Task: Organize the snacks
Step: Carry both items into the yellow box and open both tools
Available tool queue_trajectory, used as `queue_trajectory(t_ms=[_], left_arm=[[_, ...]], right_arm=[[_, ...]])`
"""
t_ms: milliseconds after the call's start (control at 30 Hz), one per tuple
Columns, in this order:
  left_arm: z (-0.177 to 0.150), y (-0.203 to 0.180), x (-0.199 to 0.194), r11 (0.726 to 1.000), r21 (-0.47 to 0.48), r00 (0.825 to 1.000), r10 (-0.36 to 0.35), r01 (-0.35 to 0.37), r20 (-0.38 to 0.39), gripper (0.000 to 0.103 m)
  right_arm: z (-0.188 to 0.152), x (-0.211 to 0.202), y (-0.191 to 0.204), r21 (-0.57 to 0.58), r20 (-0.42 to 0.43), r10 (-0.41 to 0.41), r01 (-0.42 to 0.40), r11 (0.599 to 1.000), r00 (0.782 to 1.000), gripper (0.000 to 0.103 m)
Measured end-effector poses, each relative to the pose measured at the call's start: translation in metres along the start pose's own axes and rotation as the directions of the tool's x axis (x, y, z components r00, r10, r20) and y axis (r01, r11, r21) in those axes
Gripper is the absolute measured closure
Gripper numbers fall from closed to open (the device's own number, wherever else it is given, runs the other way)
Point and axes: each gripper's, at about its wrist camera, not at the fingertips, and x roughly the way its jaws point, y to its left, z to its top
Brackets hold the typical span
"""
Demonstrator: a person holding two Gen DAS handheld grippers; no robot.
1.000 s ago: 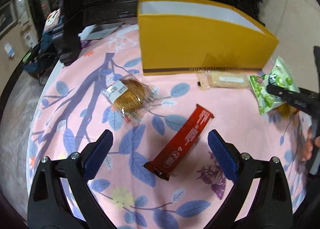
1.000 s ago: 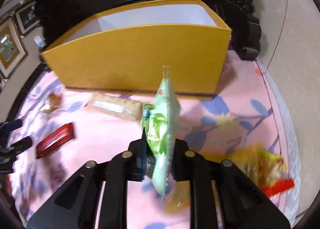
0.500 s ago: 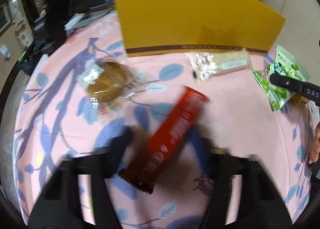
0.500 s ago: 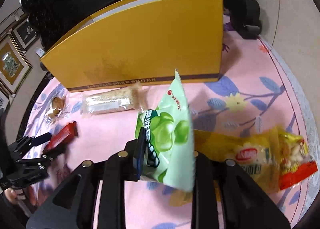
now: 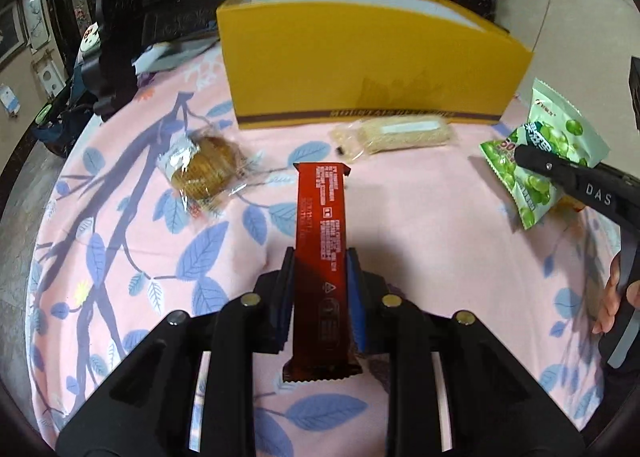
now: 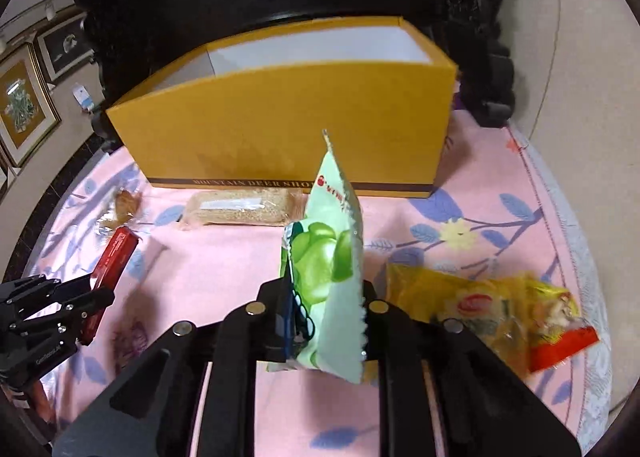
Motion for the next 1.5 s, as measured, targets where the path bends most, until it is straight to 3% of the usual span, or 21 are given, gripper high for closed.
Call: queue_trajectory(t_ms=[200,367,533,633,767,1033,1067,1100,1133,1167,1233,1300,1367,1433,1500], left_arm=[[0.013,-0.004,-0.024,0.998,-0.019,0.998,-0.051,0.052,0.047,0.079],[0.046,-0.012,-0.035,0.997,-0.013,0.995,-0.069,0.07,0.079,0.079],[0.115,-0.016,-0.036,0.997,-0.005,0.991,-0.081,0.082,0.107,0.079],[0.171,-0.021,-0.032,0.999,0.011,0.991,-0.052,0.051,0.121,0.079],[0.221,-0.027,-0.018,1.0,0.011,0.993,-0.019,0.017,0.117,0.079],[0.261,-0.026,0.005,1.0,-0.017,0.996,-0.014,0.016,0.093,0.079],[0.265,-0.023,0.007,1.0,-0.026,0.996,-0.007,0.009,0.088,0.064],[0.268,-0.021,0.011,0.999,-0.043,0.997,-0.002,0.005,0.076,0.039],[0.272,-0.014,0.018,0.994,-0.09,0.997,0.063,-0.059,0.049,0.016],[0.272,-0.006,0.021,0.991,-0.118,0.997,0.064,-0.058,0.045,0.006],[0.268,0.008,0.023,0.986,-0.165,0.999,-0.003,0.012,0.054,0.006],[0.257,0.021,0.021,0.981,-0.193,0.998,0.003,0.009,0.063,0.006],[0.243,0.03,0.015,0.981,-0.194,0.997,0.005,0.01,0.079,0.006],[0.219,0.037,0.006,0.982,-0.188,0.995,0.007,0.012,0.097,0.006],[0.196,0.04,-0.001,0.983,-0.181,0.994,0.005,0.015,0.108,0.006]], right_arm=[[0.003,-0.027,0.004,0.007,0.033,0.033,-0.034,0.999,0.999,0.085],[0.024,-0.036,0.006,0.004,0.051,0.059,-0.059,0.998,0.997,0.085],[0.082,-0.041,0.015,-0.03,0.08,0.083,-0.081,0.996,0.993,0.085],[0.124,-0.032,0.014,-0.028,0.077,0.081,-0.079,0.996,0.994,0.085],[0.168,-0.017,0.01,-0.018,0.083,0.055,-0.054,0.998,0.995,0.085],[0.203,0.015,0.009,-0.011,0.058,0.023,-0.022,1.0,0.998,0.083],[0.206,0.02,0.008,-0.009,0.052,0.019,-0.019,1.0,0.998,0.072],[0.21,0.027,0.007,-0.011,0.033,-0.001,0.001,1.0,0.999,0.04],[0.212,0.032,0.003,-0.004,0.028,-0.033,0.033,0.999,0.999,0.03],[0.213,0.035,-0.002,-0.003,0.013,-0.044,0.044,0.999,0.999,0.028],[0.209,0.035,-0.006,-0.02,-0.02,-0.038,0.038,0.999,0.999,0.028],[0.198,0.025,-0.01,-0.052,-0.027,-0.048,0.046,0.998,0.998,0.027],[0.176,0.007,-0.02,-0.069,-0.03,-0.042,0.04,0.997,0.999,0.021],[0.153,-0.005,-0.03,-0.066,-0.037,-0.034,0.032,0.997,0.999,0.003],[0.117,-0.015,-0.044,-0.061,-0.055,-0.033,0.029,0.998,0.998,0.002]])
